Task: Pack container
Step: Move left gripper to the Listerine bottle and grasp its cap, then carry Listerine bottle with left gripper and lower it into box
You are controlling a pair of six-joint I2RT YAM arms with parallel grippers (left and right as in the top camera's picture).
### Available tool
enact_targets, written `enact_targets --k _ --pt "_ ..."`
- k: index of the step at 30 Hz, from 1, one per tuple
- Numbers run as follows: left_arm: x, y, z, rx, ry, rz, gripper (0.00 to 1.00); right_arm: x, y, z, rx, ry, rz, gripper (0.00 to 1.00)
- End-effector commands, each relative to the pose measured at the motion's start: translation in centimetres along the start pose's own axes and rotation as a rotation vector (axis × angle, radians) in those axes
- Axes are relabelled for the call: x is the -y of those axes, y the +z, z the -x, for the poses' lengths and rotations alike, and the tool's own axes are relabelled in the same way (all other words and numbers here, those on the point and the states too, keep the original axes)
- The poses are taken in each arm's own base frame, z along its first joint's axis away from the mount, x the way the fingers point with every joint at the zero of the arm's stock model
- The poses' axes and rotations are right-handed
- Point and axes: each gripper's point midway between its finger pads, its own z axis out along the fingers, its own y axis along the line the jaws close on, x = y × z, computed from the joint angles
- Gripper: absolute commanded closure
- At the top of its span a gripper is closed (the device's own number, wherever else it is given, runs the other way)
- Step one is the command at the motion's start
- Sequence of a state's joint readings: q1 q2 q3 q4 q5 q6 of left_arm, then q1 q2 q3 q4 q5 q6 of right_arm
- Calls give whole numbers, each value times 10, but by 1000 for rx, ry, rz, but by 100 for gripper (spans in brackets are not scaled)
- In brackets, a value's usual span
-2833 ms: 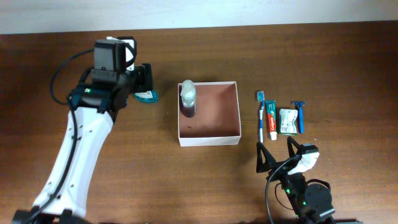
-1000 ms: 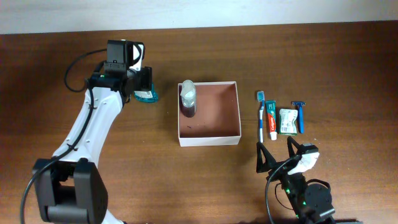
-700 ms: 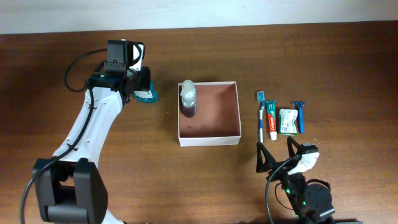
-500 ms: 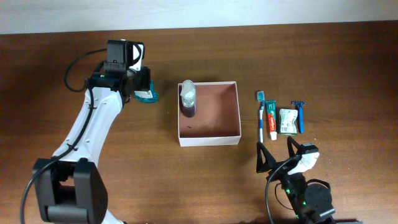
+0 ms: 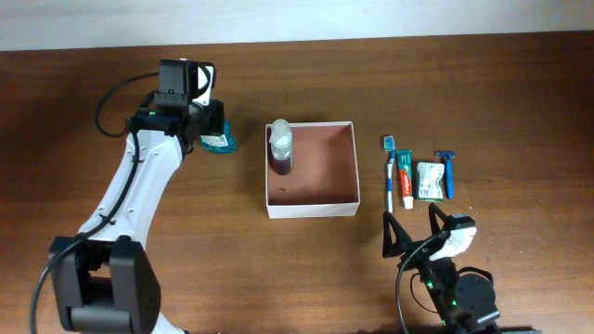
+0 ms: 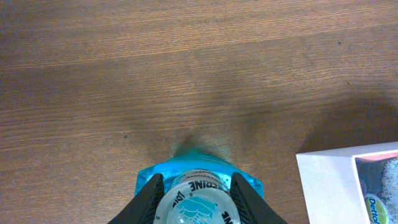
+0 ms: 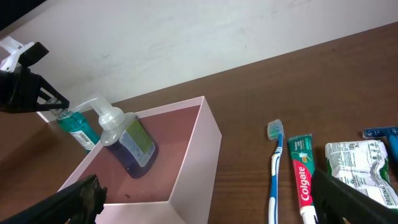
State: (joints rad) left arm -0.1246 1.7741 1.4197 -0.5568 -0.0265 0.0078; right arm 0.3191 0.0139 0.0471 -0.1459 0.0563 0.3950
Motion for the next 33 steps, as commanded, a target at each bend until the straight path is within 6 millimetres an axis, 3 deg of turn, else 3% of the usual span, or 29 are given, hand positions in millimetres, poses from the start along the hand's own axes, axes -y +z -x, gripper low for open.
enact_targets --k 1,9,18,33 --pt "-2 -7 7 22 3 1 89 5 0 -1 8 -1 -20 2" --pt "-4 -59 25 112 2 2 90 5 0 -1 8 -1 -20 2" --pt "-4 -119 15 125 3 -5 91 5 0 -1 8 -1 -20 2" --pt "82 -208 -11 223 345 -508 91 5 0 -1 8 -1 -20 2"
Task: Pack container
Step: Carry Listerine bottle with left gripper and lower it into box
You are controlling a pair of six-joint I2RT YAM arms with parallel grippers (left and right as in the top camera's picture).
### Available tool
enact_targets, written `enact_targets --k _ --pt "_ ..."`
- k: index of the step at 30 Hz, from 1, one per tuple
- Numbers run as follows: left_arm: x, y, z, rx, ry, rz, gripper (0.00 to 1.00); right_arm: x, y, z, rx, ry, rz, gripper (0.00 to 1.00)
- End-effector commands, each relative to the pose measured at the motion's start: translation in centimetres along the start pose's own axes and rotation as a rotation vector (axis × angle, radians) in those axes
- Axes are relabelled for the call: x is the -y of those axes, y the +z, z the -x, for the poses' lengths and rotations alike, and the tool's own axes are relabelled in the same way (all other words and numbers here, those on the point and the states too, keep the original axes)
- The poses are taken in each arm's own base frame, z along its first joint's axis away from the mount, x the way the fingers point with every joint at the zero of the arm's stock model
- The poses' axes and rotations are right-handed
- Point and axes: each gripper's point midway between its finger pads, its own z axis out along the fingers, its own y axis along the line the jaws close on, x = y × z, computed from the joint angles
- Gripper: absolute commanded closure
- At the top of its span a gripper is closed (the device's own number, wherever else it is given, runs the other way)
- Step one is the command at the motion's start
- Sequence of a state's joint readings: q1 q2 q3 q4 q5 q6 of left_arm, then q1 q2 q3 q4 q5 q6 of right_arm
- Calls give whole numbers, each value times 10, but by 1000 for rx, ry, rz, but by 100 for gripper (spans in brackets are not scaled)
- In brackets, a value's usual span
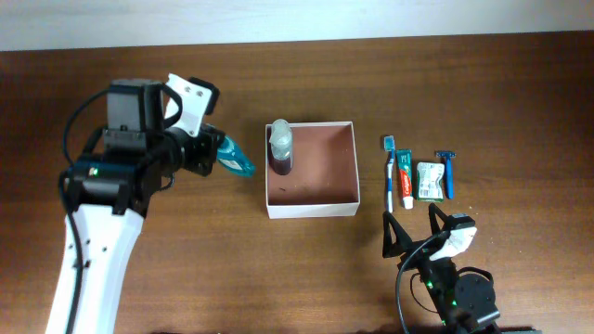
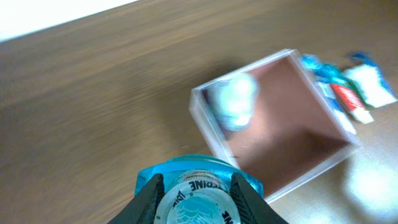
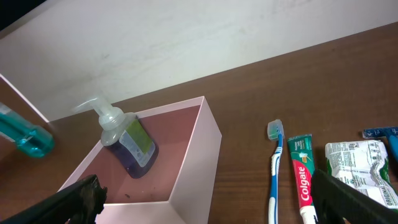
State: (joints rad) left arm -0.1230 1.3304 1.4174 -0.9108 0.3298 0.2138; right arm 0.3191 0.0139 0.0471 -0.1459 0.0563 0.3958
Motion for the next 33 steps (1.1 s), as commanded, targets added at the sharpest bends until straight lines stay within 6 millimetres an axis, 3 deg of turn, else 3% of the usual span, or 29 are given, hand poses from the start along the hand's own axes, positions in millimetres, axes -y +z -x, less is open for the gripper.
enact_targets --k 1,9,17,25,33 --pt "38 -22 11 90 152 -183 91 5 0 -1 8 -2 -20 2" --pt "70 -30 -10 74 360 -362 91 5 0 -1 8 -2 -20 2" --pt "91 -31 -9 127 481 -472 90 5 0 -1 8 -2 -20 2" --pt "103 -5 -8 109 535 -528 89 5 0 -1 8 -2 -20 2" --pt "98 26 -7 84 520 -548 89 5 0 -1 8 -2 -20 2"
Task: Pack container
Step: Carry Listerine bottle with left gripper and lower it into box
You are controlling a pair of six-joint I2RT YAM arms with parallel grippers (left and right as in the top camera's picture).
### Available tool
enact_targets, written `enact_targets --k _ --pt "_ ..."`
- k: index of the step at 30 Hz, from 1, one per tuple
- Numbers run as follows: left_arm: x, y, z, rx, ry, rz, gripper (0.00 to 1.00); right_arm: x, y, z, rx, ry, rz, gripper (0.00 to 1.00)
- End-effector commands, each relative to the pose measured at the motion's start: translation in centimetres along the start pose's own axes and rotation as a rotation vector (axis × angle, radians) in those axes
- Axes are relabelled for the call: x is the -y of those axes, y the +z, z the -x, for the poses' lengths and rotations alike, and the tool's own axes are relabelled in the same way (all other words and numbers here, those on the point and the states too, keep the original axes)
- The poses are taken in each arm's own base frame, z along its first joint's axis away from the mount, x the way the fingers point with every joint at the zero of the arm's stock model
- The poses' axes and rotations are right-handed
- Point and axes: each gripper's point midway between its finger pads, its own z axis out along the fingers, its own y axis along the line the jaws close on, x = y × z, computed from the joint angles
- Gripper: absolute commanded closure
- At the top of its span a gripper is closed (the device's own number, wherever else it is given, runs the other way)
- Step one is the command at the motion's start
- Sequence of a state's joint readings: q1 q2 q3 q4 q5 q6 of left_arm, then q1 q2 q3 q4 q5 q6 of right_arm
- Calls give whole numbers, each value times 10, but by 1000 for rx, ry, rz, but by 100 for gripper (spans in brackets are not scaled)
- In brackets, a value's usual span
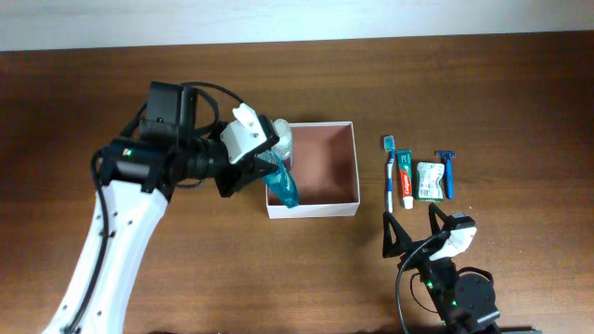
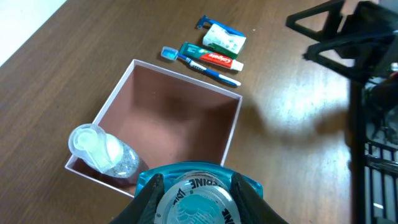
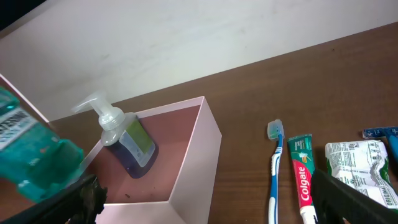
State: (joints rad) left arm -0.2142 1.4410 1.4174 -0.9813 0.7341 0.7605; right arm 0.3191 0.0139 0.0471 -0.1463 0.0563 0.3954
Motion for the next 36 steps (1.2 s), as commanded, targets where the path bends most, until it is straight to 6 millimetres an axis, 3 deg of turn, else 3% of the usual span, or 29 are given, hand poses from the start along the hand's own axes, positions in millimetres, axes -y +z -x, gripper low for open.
enact_targets --k 1,5,16,28,36 --pt "-2 8 7 43 22 -37 88 5 0 -1 8 -1 -20 2" --pt "-8 16 3 33 12 -44 85 5 0 -1 8 -1 -20 2" --pt "-24 30 -12 -49 19 10 89 5 0 -1 8 -1 -20 2" --pt "-21 60 -26 -170 90 20 88 5 0 -1 8 -1 -20 2" --pt "-23 63 -29 -178 92 16 89 5 0 -1 8 -1 -20 2"
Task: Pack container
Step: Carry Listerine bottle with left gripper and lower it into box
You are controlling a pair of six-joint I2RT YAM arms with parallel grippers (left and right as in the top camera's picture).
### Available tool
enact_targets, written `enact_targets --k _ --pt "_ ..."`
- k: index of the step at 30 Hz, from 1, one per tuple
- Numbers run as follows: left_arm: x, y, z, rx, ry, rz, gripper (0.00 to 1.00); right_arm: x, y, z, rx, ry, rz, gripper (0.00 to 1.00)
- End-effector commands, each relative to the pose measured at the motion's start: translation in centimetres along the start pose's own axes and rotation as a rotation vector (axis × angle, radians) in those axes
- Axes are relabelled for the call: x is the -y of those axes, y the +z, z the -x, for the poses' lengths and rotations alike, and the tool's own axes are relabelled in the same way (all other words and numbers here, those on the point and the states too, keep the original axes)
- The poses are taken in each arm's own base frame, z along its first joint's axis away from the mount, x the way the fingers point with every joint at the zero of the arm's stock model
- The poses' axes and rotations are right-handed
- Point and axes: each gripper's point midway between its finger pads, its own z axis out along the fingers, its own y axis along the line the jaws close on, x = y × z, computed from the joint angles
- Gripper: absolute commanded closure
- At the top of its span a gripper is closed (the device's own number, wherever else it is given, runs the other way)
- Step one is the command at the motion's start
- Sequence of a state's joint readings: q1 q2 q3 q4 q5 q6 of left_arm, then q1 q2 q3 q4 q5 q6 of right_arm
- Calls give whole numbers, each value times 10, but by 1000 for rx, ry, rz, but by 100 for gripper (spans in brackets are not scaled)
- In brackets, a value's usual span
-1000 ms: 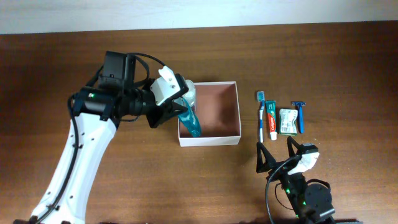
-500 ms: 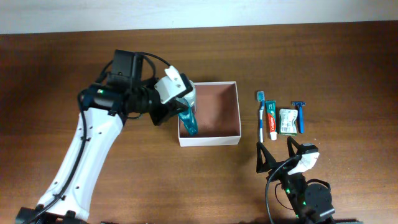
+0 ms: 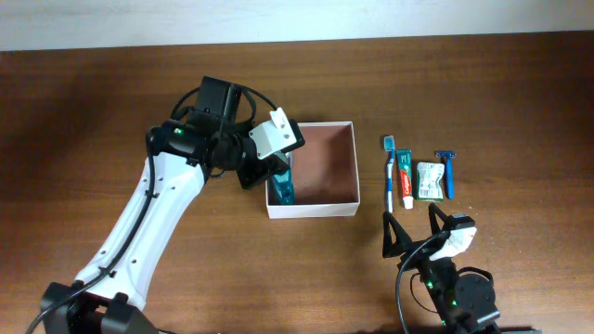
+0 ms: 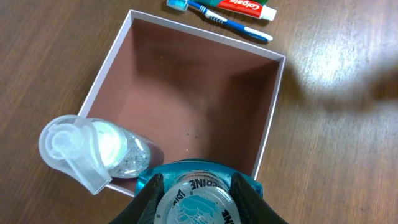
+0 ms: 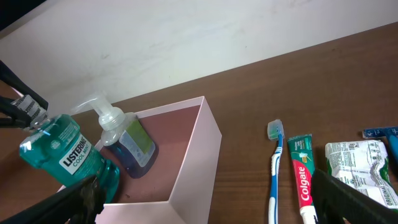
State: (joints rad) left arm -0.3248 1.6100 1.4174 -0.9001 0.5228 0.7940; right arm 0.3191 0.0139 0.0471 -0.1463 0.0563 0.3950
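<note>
The white box (image 3: 314, 210) with a brown floor sits mid-table, a clear soap pump bottle (image 4: 93, 146) in its back left corner. My left gripper (image 4: 196, 194) is shut on a teal Listerine mouthwash bottle (image 5: 62, 155), holding it by its cap end. The mouthwash bottle (image 3: 283, 186) hangs tilted at the box's front left corner, its lower end inside the walls; contact with the floor cannot be told. My right gripper (image 5: 211, 205) stands open near the front edge, with nothing between its fingers.
To the right of the box lie a toothbrush (image 3: 389, 173), a Colgate tube (image 3: 406, 179), a small white-green packet (image 3: 428, 181) and a blue razor (image 3: 448, 173), side by side. The right arm's base (image 3: 455, 292) is at the front edge.
My left gripper, still shut on the mouthwash bottle, has come lower and closer to the box; the bottle's lower end now sits within the front left corner. The right arm has not moved.
The mouthwash bottle stood on the table left of the box, my left gripper shut on it. Then it was held tilted in the air between there and the box, then above the box's front left corner, and now lower, in that corner.
</note>
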Motion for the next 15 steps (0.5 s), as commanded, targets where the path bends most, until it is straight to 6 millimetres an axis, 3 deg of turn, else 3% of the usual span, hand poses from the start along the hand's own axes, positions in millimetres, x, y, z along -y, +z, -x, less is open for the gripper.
enact_targets --k 1,8,15 --pt "0 -2 6 23 33 -1 89 5 0 -1 8 -1 -20 2" --pt "-2 2 2 10 41 -4 89 5 0 -1 8 -1 -20 2" --pt "-4 18 -8 -21 14 -37 89 5 0 -1 8 -1 -20 1"
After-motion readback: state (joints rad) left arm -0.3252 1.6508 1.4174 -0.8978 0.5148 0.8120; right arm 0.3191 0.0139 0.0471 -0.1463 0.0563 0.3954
